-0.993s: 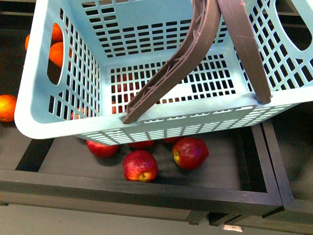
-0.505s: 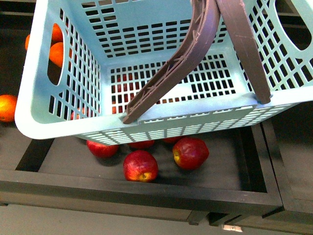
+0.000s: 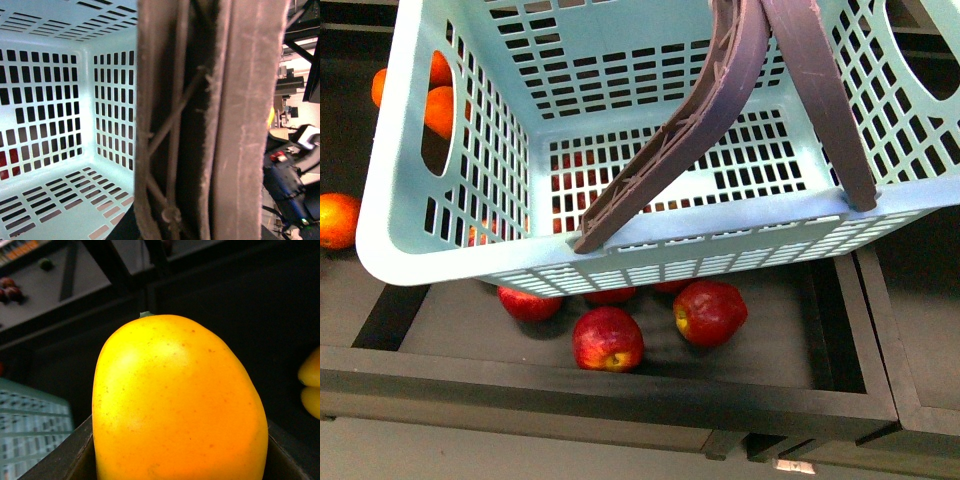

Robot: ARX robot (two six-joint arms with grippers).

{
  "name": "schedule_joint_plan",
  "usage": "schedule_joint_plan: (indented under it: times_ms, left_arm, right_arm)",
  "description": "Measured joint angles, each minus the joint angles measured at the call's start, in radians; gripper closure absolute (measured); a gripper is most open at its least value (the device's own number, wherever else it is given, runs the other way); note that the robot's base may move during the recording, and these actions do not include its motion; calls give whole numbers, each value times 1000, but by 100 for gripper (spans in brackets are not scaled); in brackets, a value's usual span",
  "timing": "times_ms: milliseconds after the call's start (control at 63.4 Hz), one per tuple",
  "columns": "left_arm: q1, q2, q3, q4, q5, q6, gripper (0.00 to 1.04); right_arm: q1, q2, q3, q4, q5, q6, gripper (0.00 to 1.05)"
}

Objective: Pick mango and avocado into basket

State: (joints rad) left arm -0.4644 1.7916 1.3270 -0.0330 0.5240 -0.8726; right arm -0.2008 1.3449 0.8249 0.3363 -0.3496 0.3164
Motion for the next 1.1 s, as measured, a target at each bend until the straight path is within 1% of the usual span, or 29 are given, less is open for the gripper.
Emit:
schedule_joint_plan:
  times_ms: [79,236,441,694,899,1009,1025,1056,1088,1104]
  left_arm:
    - [0,0,0,0,-1,0,91]
    - [0,0,0,0,-1,0,91]
    - [0,0,0,0,0,0,91]
    - [0,0,0,0,-1,0,91]
    - [0,0,0,0,-1,0,91]
    - [0,0,0,0,0,0,91]
    - [0,0,0,0,0,0,91]
    - [0,0,0,0,0,0,91]
    - [0,0,0,0,-1,0,91]
    - [0,0,0,0,-1,0,91]
  right_arm:
    - [69,-31,-6,14,43,7,40]
    - [199,-29,-19,35,92,21,40]
    - [329,35,-37,89,132,51,40]
    - [385,96,-47,122,152,90,40]
    - [404,151,-36,134,149,108,40]
    - [410,175,-19,133,163,113,40]
    - [410,178,-18,132,164,113,38]
    - [410,180,-14,130,163,121,29]
    - [410,180,-14,128,161,130,22]
    - [410,180,-14,127,162,132,20]
